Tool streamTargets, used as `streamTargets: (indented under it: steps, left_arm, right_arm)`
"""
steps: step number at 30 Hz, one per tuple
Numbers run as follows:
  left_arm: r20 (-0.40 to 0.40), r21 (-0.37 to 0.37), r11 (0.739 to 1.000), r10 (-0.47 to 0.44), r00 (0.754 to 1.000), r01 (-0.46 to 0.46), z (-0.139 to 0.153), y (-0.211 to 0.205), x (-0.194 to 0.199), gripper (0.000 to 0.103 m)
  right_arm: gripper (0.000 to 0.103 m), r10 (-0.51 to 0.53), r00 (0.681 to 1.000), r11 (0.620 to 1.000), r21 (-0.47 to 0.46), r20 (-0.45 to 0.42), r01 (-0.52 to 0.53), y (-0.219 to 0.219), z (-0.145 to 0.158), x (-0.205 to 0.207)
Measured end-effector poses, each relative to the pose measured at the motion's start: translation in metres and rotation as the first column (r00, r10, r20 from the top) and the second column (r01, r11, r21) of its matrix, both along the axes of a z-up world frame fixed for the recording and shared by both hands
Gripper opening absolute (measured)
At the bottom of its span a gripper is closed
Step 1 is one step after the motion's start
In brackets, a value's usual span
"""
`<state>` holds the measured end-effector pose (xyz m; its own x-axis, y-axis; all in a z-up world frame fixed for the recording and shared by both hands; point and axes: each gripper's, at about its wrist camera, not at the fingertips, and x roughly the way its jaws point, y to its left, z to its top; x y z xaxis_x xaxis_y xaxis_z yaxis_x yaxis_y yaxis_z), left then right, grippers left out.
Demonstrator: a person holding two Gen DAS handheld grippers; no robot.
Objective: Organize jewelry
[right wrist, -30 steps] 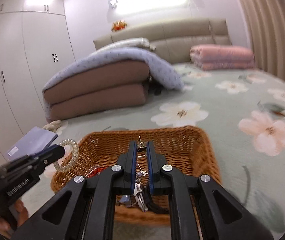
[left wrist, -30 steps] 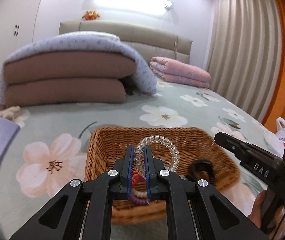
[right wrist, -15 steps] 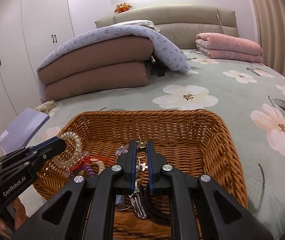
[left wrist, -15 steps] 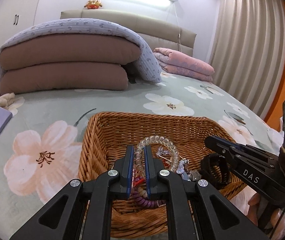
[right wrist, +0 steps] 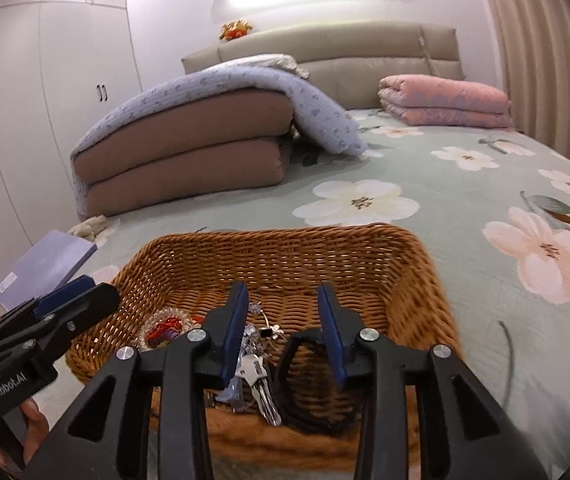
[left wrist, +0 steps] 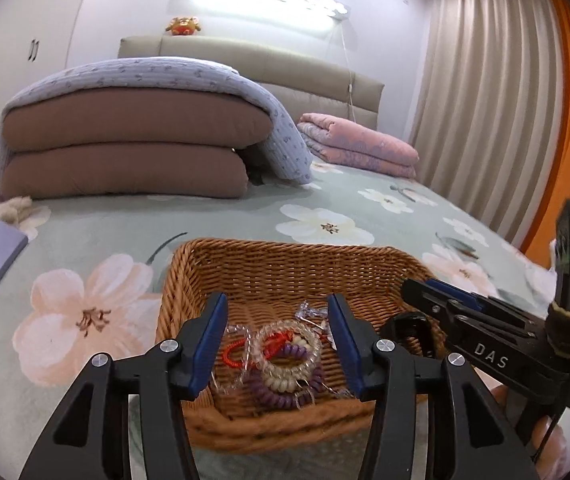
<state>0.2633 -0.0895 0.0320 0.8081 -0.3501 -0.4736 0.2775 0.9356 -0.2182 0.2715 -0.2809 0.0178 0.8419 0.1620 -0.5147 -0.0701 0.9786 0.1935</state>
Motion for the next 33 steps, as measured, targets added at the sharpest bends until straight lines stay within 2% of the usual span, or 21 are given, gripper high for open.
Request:
streamTargets:
  steps: [5, 10, 14, 18, 20, 22, 23, 26, 28, 33]
  left_arm:
    - [0.015, -0.067, 0.997, 0.033, 0.999, -0.031, 0.017, 0.014, -0.035, 0.053]
    - [0.098, -0.048, 0.999, 0.007, 0.995, -0.002, 0.046, 0.012, -0.095, 0.054]
    - [0.127, -0.024, 1.0, -0.006, 0.992, 0.009, 0.054, 0.014, -0.14, 0.061]
    - [0.12, 0.015, 1.0, 0.004, 0.993, -0.006, 0.054, 0.022, -0.174, 0.065]
    - [0.117, 0.026, 0.999, 0.016, 0.993, -0.019, 0.054, 0.026, -0.186, 0.07]
    - [0.127, 0.039, 0.998, 0.034, 0.991, -0.039, 0.054, 0.032, -0.202, 0.077]
    - [0.138, 0.047, 0.998, 0.045, 0.989, -0.052, 0.054, 0.034, -0.209, 0.077]
    - [0.161, 0.063, 0.994, 0.083, 0.983, -0.095, 0.05, 0.039, -0.225, 0.077]
    - [0.165, 0.07, 0.993, 0.085, 0.983, -0.097, 0.044, 0.038, -0.233, 0.077]
    - [0.129, 0.093, 0.989, 0.099, 0.987, -0.112, 0.022, 0.032, -0.228, 0.077]
  right_arm:
    - [0.038, -0.044, 0.996, 0.999, -0.005, 0.073, 0.044, -0.003, 0.026, -0.048]
    - [0.039, -0.005, 0.997, 1.0, -0.029, 0.08, 0.007, 0.0, 0.045, -0.103]
    - [0.04, -0.004, 0.996, 1.0, -0.024, 0.09, 0.006, 0.002, 0.048, -0.147]
    - [0.041, -0.004, 0.996, 1.0, -0.029, 0.084, 0.007, 0.007, 0.041, -0.179]
    - [0.046, 0.016, 0.996, 1.0, -0.024, 0.091, -0.014, 0.01, 0.039, -0.192]
    - [0.063, 0.035, 0.994, 0.999, 0.0, 0.106, -0.035, 0.009, 0.039, -0.204]
    - [0.066, 0.015, 0.994, 1.0, 0.0, 0.111, -0.015, 0.008, 0.039, -0.21]
    - [0.066, -0.008, 0.992, 1.0, 0.003, 0.123, 0.007, 0.007, 0.038, -0.221]
    - [0.066, -0.037, 0.993, 0.999, -0.031, 0.109, 0.041, 0.011, 0.036, -0.223]
    - [0.066, -0.05, 0.994, 0.995, -0.08, 0.092, 0.058, 0.016, 0.022, -0.223]
